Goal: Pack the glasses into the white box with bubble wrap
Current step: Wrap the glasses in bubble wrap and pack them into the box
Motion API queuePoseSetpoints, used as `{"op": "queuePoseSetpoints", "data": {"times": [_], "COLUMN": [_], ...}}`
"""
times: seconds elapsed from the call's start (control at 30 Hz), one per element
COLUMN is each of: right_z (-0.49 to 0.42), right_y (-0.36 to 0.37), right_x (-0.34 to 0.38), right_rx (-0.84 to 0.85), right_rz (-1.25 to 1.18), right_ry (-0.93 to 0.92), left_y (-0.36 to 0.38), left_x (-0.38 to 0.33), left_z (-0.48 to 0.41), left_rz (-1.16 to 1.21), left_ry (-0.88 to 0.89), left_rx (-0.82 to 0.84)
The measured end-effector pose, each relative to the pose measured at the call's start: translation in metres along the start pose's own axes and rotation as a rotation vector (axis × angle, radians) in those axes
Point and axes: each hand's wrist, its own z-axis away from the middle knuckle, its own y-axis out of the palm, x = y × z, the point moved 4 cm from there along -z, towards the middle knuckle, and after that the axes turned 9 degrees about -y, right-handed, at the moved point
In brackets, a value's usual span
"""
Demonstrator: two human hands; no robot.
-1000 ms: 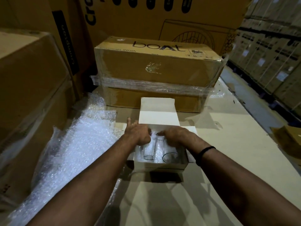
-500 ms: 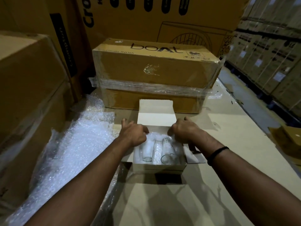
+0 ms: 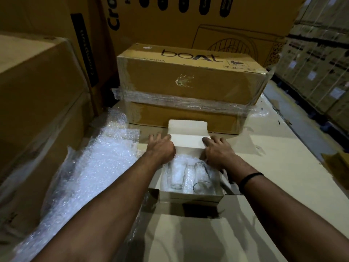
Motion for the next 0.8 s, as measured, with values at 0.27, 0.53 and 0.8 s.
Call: {"op": "queuePoseSetpoints", "data": {"times": [0.27,0.53,0.8], "right_z": [-0.013,0.014,0.016], "right_y": [-0.011,-0.009,0.021], "right_x": [0.026,0.001,-0.008], "right_rx": [-0.137,-0.05,0.143], "right_rz": [0.072,-0.047,-0.27], "right_ry": [-0.204,-0.088,0.106], "left_y": [0.013,-0.009,0.01], "left_x": [-0.009,0.001,0.001], "left_z": [-0.002,0.013,0.02], "left_rz": [0.045,0.175,0.022], "left_ry": [0.094,0.05,0.032], "left_rx": [0.13,-0.094,0.016]}}
